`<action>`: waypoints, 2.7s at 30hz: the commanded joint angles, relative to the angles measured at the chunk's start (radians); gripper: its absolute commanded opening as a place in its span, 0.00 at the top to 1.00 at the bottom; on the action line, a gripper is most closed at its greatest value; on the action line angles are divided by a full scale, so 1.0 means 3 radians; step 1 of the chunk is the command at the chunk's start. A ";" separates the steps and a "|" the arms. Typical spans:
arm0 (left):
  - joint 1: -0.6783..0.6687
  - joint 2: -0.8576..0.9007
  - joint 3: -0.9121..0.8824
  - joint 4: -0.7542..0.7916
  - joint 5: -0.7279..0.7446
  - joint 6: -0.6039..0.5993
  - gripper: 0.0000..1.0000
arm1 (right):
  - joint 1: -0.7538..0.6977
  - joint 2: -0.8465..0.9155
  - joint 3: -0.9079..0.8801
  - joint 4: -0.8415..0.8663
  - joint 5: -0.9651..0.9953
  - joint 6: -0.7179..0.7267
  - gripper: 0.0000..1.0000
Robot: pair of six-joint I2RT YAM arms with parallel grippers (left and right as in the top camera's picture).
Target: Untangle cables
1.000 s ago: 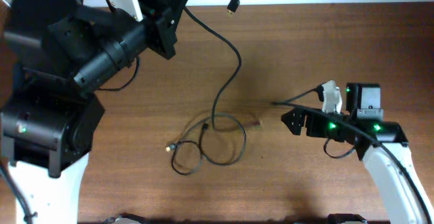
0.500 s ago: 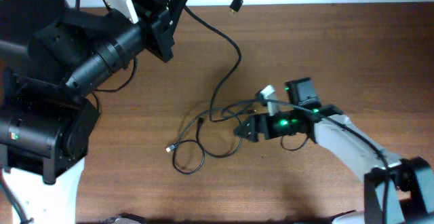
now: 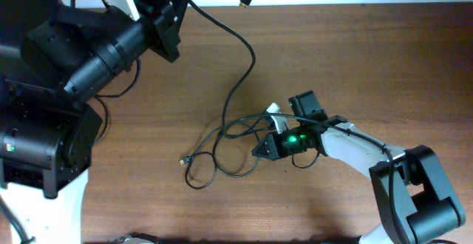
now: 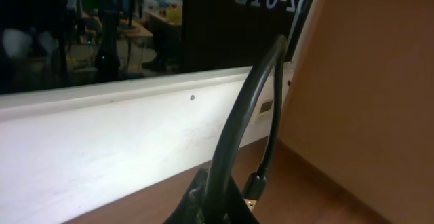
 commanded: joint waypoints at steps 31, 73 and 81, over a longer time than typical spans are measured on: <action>0.0195 0.0137 0.0057 0.0572 -0.1320 0.0657 1.00 | -0.1279 0.0009 0.0084 -0.1021 -0.0151 -0.0739 0.96; 0.3213 0.1925 0.0058 0.1333 -0.2037 0.0960 1.00 | -0.1279 0.0009 0.0084 -0.1066 -0.0103 -0.0727 0.96; 0.3187 0.1967 0.0045 0.1203 -0.1443 0.0955 1.00 | -0.1279 0.0009 0.0084 -0.1003 -0.0103 -0.0726 0.96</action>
